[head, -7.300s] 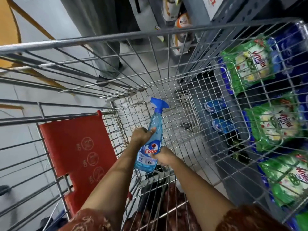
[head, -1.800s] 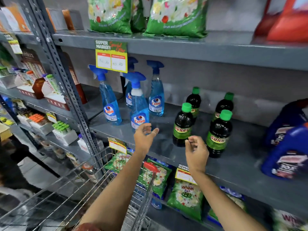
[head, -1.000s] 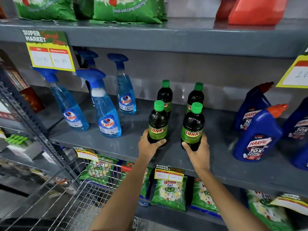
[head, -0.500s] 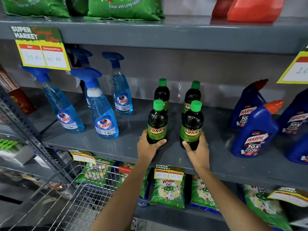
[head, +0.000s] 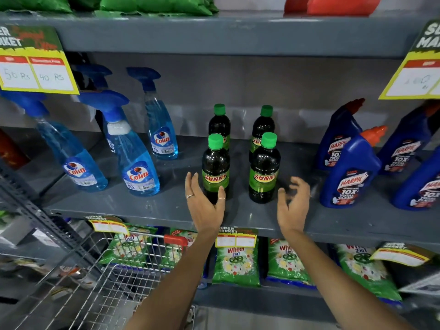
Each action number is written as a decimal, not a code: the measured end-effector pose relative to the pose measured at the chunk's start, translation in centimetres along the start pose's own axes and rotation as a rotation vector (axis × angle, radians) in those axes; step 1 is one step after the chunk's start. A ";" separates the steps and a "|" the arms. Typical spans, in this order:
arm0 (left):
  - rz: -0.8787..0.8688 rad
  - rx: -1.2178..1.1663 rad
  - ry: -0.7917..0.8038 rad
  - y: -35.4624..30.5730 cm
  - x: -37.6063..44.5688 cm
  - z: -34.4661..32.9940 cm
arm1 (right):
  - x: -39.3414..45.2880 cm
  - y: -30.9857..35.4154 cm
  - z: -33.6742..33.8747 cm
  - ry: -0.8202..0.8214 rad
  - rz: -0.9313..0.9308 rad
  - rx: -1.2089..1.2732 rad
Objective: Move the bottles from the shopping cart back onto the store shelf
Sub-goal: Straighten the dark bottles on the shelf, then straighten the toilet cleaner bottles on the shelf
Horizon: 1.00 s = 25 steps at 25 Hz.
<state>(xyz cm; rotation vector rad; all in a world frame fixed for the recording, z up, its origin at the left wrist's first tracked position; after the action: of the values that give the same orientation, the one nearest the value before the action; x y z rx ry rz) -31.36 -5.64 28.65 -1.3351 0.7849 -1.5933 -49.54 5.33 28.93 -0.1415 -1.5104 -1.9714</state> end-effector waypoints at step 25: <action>-0.024 -0.148 0.260 -14.1 -13.8 -22.2 | 11.1 -12.7 22.9 -0.178 0.010 -0.363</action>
<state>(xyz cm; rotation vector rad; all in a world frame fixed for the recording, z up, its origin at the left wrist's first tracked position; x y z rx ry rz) -55.85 11.05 30.57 -1.2577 1.0656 -1.7797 -71.80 22.90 31.03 -0.4880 -1.2364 -2.2574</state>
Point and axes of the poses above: each hand's wrist, its own x-axis towards the middle knuckle, its own z-axis out of the back of the hand, y = z × x, the point moved 4 cm from there along x, towards the middle knuckle, and after that the axes turned 6 degrees about -x, right-handed, at the moved point
